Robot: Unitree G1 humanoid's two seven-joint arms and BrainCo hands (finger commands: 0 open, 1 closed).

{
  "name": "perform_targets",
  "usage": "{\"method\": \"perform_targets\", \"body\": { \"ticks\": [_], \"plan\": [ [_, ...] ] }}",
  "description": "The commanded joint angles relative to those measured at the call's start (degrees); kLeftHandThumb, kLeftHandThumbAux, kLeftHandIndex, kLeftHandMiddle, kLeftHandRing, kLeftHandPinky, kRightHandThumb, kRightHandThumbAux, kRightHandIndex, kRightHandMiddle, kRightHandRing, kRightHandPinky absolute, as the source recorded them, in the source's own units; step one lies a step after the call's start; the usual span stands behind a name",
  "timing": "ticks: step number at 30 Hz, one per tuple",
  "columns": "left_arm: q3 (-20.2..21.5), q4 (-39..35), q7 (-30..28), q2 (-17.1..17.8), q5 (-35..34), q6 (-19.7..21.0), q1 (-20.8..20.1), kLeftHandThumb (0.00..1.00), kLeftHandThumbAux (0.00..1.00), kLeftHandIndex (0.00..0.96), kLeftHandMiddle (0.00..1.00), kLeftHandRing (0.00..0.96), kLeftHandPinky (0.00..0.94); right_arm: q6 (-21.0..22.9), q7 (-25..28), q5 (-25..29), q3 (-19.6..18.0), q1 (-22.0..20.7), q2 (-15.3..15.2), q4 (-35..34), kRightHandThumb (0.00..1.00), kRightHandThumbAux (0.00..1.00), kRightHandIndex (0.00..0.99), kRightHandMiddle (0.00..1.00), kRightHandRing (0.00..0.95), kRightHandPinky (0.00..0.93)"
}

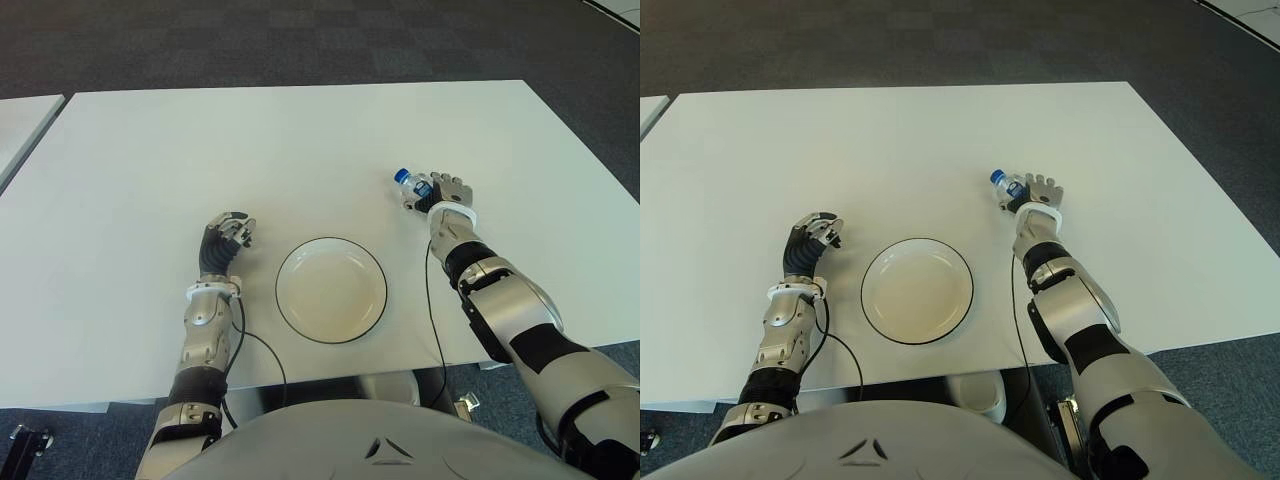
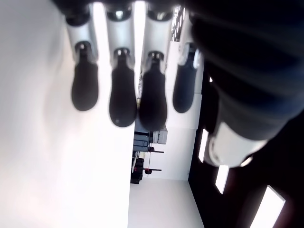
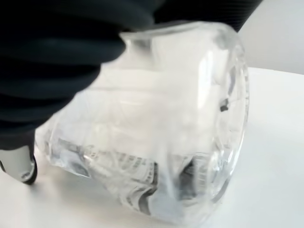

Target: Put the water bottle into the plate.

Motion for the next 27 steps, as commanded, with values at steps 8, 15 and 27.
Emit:
{"method": "perform_targets", "body": {
  "ticks": [8,15,27],
  "plan": [
    [0.59,0.96,-0.32,-0.33,-0.63,0.11,0.55,0.709,0.711,0.437,0.662,0.641,0.618,-4.02,-6.50,5.22,-5.15,6.69,1.91,1.75,0.571,0.575,0.335,0.296,0.310,0.401],
    [0.89,1.40,-0.17,-0.48,-0.82,0.05,0.36,0.709,0.711,0.437,0.658,0.639,0.618,-6.50,-9.58,6.64,-7.36,7.28,1.89,1.34,0.698,0.698,0.423,0.552,0.555,0.597],
    [0.93,1.26,0.18,-0.55,-0.08,-0.17,0.53,0.709,0.711,0.437,0.664,0.645,0.620,-8.47,-10.93,8.26,-9.47,7.36,1.92,0.81,0.711,0.710,0.437,0.717,0.702,0.721]
  ]
}}
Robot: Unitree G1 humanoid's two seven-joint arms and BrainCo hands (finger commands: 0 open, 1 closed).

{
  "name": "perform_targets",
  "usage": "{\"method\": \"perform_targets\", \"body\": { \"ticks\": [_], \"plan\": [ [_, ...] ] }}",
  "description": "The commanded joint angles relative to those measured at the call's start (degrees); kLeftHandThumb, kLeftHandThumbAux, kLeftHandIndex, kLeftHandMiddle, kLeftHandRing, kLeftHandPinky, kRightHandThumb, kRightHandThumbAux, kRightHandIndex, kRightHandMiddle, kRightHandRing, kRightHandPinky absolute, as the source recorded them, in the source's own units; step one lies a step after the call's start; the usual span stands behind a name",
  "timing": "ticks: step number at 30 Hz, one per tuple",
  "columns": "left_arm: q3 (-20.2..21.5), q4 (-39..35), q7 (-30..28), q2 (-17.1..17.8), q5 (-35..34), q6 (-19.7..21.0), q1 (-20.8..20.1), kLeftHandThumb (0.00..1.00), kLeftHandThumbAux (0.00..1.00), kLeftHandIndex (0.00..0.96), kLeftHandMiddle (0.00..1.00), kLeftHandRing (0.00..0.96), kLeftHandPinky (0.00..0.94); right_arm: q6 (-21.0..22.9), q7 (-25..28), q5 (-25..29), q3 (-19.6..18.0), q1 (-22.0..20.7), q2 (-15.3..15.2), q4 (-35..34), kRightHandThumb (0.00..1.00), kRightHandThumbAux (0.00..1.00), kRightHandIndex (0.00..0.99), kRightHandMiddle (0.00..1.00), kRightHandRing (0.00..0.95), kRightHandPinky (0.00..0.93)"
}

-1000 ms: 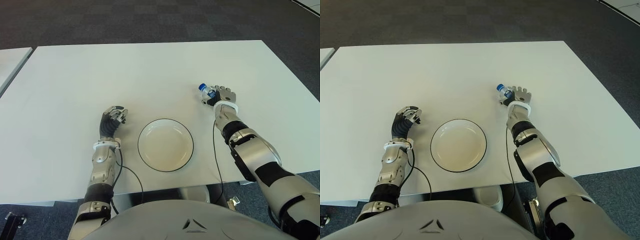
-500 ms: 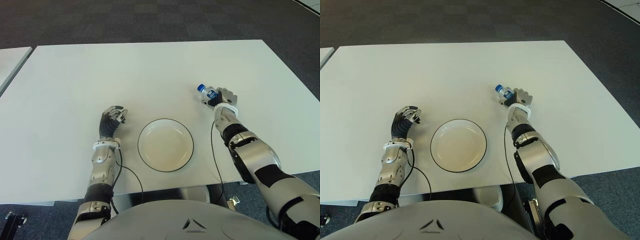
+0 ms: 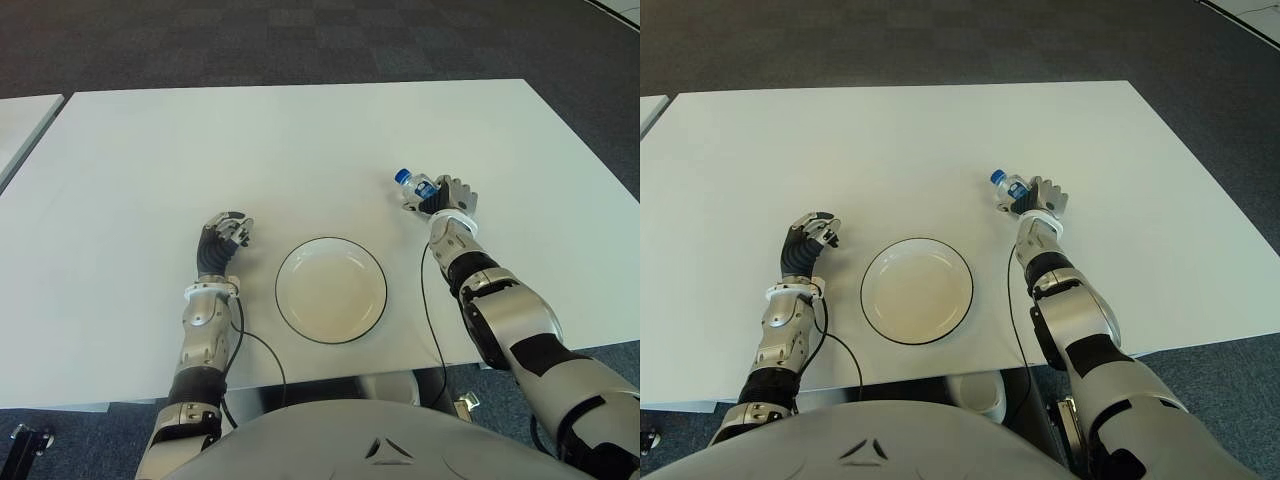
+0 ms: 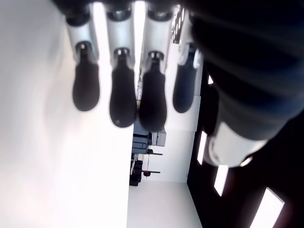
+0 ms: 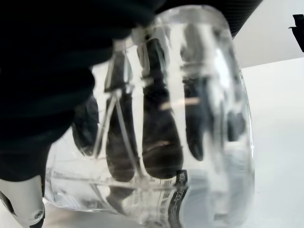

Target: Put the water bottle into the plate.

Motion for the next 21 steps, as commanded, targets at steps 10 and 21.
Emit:
{"method": "perform_targets", "body": {
  "ticks": [10,21],
  "plan": [
    [0.30,0.94,-0.05,-0.61,0.11,0.34,0.63,0.709,0.712,0.436,0.661,0.645,0.626,-4.36,1.40,4.86,-3.42,5.11,1.35,0.65,0.711,0.713,0.436,0.753,0.743,0.759],
    [0.51,1.08,-0.28,-0.67,-0.29,0.57,0.65,0.709,0.712,0.436,0.657,0.640,0.619,-8.57,-1.42,5.94,-5.02,5.72,1.22,-0.59,0.710,0.714,0.435,0.779,0.783,0.817]
  ]
}}
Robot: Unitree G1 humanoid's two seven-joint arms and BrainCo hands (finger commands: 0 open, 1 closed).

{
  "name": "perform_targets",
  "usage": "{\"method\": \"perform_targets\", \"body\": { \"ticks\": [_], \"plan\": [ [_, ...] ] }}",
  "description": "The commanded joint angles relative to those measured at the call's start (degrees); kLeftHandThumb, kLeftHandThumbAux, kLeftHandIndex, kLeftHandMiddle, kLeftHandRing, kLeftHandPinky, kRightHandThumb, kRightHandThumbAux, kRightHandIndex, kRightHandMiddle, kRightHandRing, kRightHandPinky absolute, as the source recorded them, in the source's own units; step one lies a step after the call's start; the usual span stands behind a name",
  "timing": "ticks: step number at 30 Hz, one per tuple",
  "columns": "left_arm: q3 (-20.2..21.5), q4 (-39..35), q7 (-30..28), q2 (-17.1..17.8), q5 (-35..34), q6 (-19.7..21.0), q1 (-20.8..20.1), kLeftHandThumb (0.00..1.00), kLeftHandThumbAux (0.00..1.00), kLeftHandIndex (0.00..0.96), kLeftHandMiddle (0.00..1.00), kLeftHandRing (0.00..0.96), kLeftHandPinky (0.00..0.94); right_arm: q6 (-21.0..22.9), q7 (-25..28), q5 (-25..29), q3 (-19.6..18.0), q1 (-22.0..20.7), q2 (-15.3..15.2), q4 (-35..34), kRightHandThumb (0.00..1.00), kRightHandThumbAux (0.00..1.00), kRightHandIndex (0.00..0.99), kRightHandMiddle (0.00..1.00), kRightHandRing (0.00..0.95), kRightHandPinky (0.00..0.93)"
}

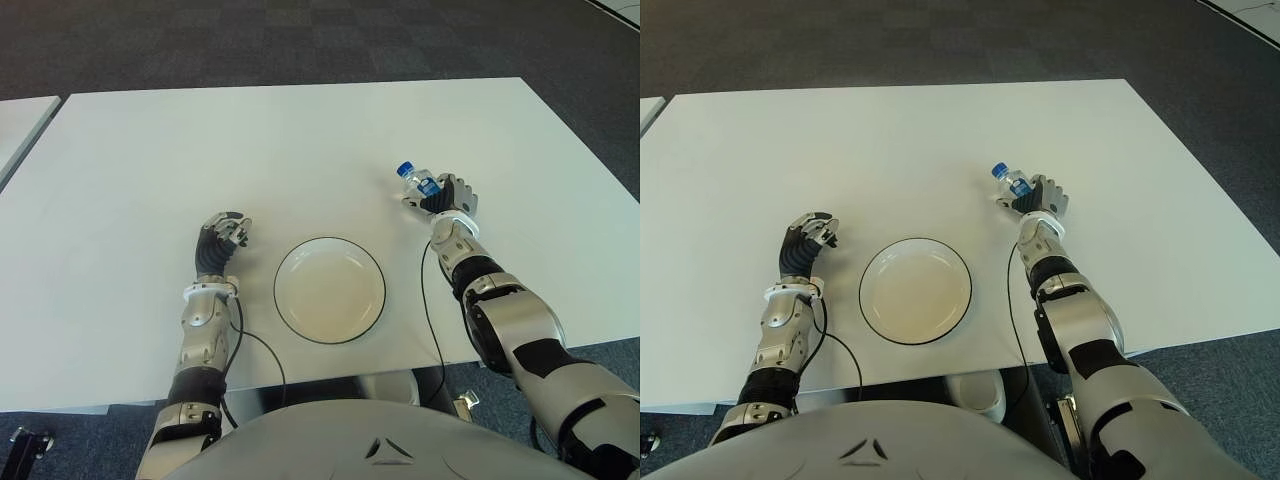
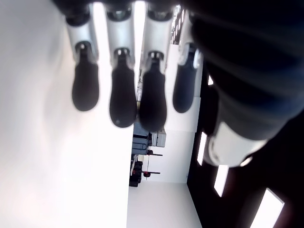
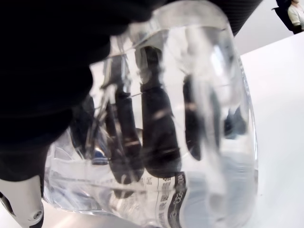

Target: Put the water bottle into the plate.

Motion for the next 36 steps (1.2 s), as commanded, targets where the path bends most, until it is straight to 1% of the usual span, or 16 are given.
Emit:
{"method": "perform_targets", "body": {
  "ticks": [1,4,7,9,11,12,15,18,21,23,26,30,33,36],
  "plan": [
    [0.04,1.02,-0.33,-0.52,-0.38,0.63,0.66,0.709,0.712,0.436,0.655,0.638,0.617,-1.74,-0.14,2.00,-0.62,3.85,1.73,0.80,0.710,0.715,0.435,0.781,0.786,0.819],
    [0.13,1.10,-0.49,-0.59,-0.59,0.48,0.66,0.709,0.711,0.436,0.653,0.637,0.619,-4.72,-1.78,2.88,-1.28,4.70,1.90,-1.95,0.710,0.715,0.436,0.783,0.790,0.822],
    [0.13,1.30,-0.52,-0.63,-0.58,0.25,0.58,0.709,0.711,0.436,0.656,0.640,0.629,-6.31,-2.59,3.54,-1.74,5.68,2.11,-4.96,0.710,0.716,0.437,0.785,0.796,0.823],
    [0.16,1.47,-0.63,-0.66,-0.67,-0.03,0.51,0.709,0.711,0.437,0.657,0.641,0.626,-7.92,-3.18,3.86,-1.99,6.88,2.17,-8.12,0.710,0.717,0.438,0.787,0.799,0.825],
    [0.20,1.63,-0.78,-0.69,-0.80,-0.26,0.46,0.709,0.711,0.437,0.657,0.640,0.623,-9.96,-3.94,4.01,-2.20,8.21,2.18,-11.21,0.709,0.717,0.439,0.791,0.804,0.826],
    [0.25,1.76,-0.90,-0.69,-0.92,-0.36,0.40,0.709,0.711,0.437,0.657,0.640,0.621,-11.65,-4.44,4.04,-2.23,8.80,2.03,-12.21,0.709,0.718,0.440,0.792,0.806,0.827],
    [0.35,2.07,-1.16,-0.67,-1.20,-0.62,0.29,0.709,0.711,0.437,0.656,0.638,0.622,-14.99,-5.17,4.01,-2.31,9.84,1.60,-13.49,0.708,0.719,0.441,0.804,0.819,0.837],
    [0.36,2.21,-1.25,-0.64,-1.33,-0.73,0.24,0.709,0.710,0.437,0.656,0.638,0.623,-16.75,-5.33,3.70,-2.32,10.23,1.21,-14.03,0.707,0.720,0.441,0.813,0.828,0.847],
    [0.29,2.28,-0.77,-0.53,-0.91,-0.68,0.25,0.709,0.710,0.436,0.652,0.634,0.618,-20.38,-4.76,3.32,-2.30,10.56,-0.37,-16.61,0.707,0.721,0.440,0.828,0.844,0.863],
    [0.21,2.15,-0.61,-0.43,-0.71,-0.59,0.33,0.710,0.710,0.436,0.651,0.634,0.619,-20.72,-3.91,2.94,-2.40,11.51,-1.09,-21.72,0.707,0.722,0.440,0.842,0.855,0.871],
    [0.12,1.69,-0.68,-0.39,-0.72,-0.31,0.52,0.710,0.710,0.436,0.655,0.639,0.627,-19.91,-3.32,1.60,-2.16,13.88,-1.31,-30.63,0.707,0.722,0.440,0.857,0.864,0.874],
    [0.05,1.23,-0.69,-0.53,-0.81,-0.18,0.63,0.710,0.710,0.437,0.660,0.643,0.630,-18.89,-2.21,0.21,-1.56,17.17,-1.12,-39.10,0.707,0.723,0.439,0.874,0.875,0.876],
    [0.05,0.99,-0.66,-0.60,-0.91,0.03,0.67,0.710,0.710,0.436,0.662,0.645,0.629,-19.29,-1.03,-0.35,-1.01,19.20,-1.14,-43.29,0.707,0.723,0.439,0.883,0.880,0.873],
    [-0.01,1.13,-0.26,-0.59,-0.53,0.18,0.53,0.710,0.710,0.437,0.664,0.648,0.631,-21.08,0.22,-0.57,-0.55,20.54,-1.47,-45.88,0.707,0.723,0.439,0.887,0.882,0.871]
  ]
}}
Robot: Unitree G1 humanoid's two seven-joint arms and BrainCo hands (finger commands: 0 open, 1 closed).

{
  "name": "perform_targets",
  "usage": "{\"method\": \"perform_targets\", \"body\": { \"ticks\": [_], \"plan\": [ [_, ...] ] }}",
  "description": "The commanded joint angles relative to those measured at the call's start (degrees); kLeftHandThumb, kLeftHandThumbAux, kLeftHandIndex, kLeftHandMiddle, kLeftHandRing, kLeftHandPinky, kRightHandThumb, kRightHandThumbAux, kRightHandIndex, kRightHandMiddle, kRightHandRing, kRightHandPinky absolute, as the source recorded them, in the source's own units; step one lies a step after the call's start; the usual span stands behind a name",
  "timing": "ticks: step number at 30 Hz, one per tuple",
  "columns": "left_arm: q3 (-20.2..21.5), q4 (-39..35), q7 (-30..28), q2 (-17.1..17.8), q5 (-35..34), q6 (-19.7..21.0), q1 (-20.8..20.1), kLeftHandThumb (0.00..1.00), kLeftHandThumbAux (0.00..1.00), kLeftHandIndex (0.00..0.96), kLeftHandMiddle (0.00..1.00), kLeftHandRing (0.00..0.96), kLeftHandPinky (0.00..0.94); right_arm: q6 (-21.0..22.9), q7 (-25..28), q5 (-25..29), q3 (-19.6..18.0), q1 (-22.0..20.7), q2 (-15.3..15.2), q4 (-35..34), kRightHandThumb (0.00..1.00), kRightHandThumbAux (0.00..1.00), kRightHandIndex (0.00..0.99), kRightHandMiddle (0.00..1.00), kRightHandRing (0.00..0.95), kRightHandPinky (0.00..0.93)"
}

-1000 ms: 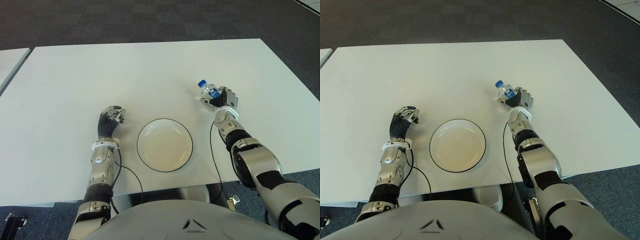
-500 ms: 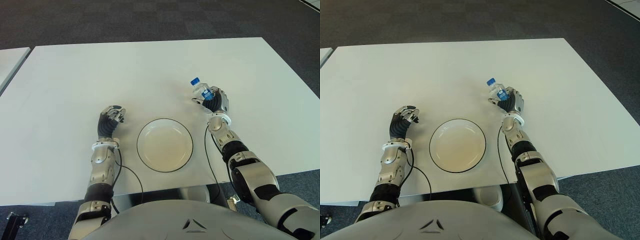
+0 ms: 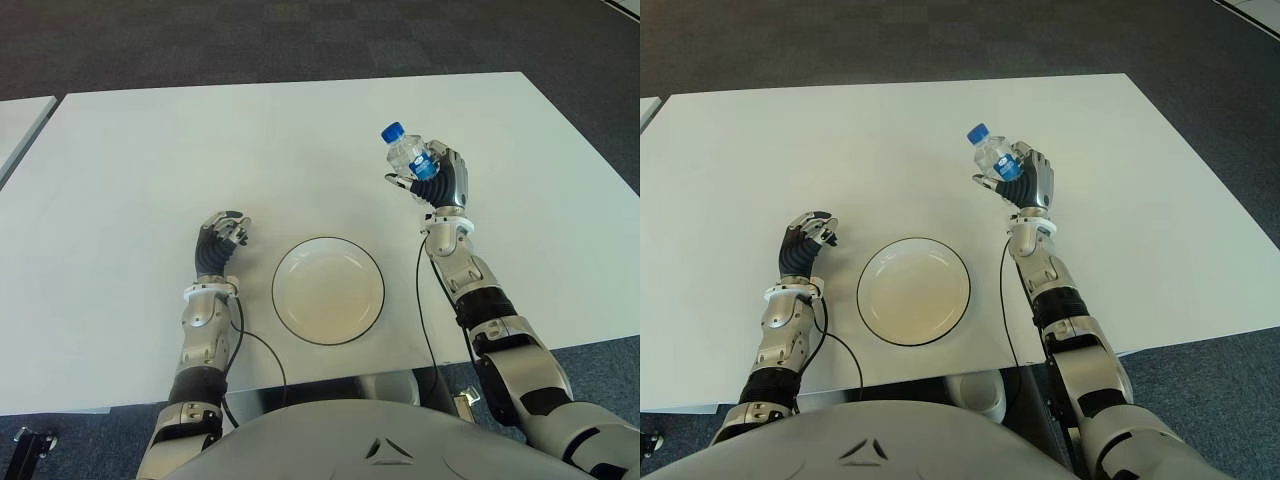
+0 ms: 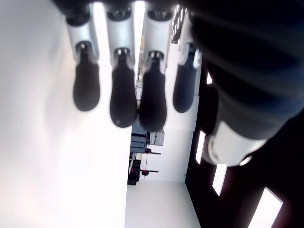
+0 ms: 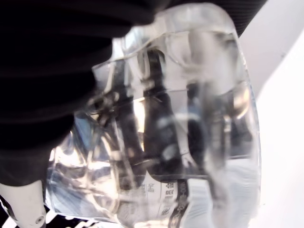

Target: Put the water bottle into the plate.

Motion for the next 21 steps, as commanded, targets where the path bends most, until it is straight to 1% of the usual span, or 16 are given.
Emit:
{"method": "perform_targets", "body": {
  "ticks": [1,3,7,11,14,16,21],
  "plan": [
    [-0.14,0.62,0.39,-0.34,0.35,1.66,0.66,0.709,0.711,0.437,0.665,0.651,0.632,-3.06,2.42,-0.80,1.38,3.09,0.11,-5.58,0.707,0.723,0.439,0.887,0.882,0.869],
    [-0.17,0.68,0.67,-0.35,0.68,1.65,0.62,0.709,0.711,0.437,0.667,0.653,0.633,-4.10,3.18,-0.81,1.37,3.54,-0.02,-6.50,0.707,0.722,0.438,0.888,0.882,0.867],
    [-0.12,1.03,1.19,-0.36,1.28,1.39,0.44,0.709,0.711,0.437,0.663,0.650,0.627,-8.61,4.29,-0.40,1.48,4.05,-0.53,-7.58,0.707,0.722,0.438,0.887,0.879,0.860],
    [-0.17,1.19,1.66,-0.35,1.89,1.22,0.36,0.709,0.712,0.436,0.659,0.644,0.624,-11.65,5.45,-0.45,2.03,5.63,0.01,-10.79,0.707,0.723,0.438,0.885,0.876,0.857],
    [-0.32,1.45,1.99,-0.29,2.33,1.06,0.19,0.709,0.712,0.436,0.657,0.642,0.623,-14.58,7.58,-0.14,3.16,7.65,0.18,-14.10,0.707,0.723,0.438,0.886,0.876,0.859],
    [-0.32,1.54,2.00,-0.32,2.41,1.01,0.12,0.709,0.712,0.436,0.656,0.641,0.620,-15.67,8.35,-0.35,3.39,8.44,0.26,-15.31,0.707,0.723,0.438,0.887,0.876,0.861],
    [-0.18,1.76,1.57,-0.45,2.20,0.83,-0.03,0.709,0.712,0.436,0.656,0.641,0.623,-20.14,10.62,-0.13,3.84,9.18,-0.44,-15.78,0.708,0.722,0.438,0.893,0.882,0.869]
  ]
}}
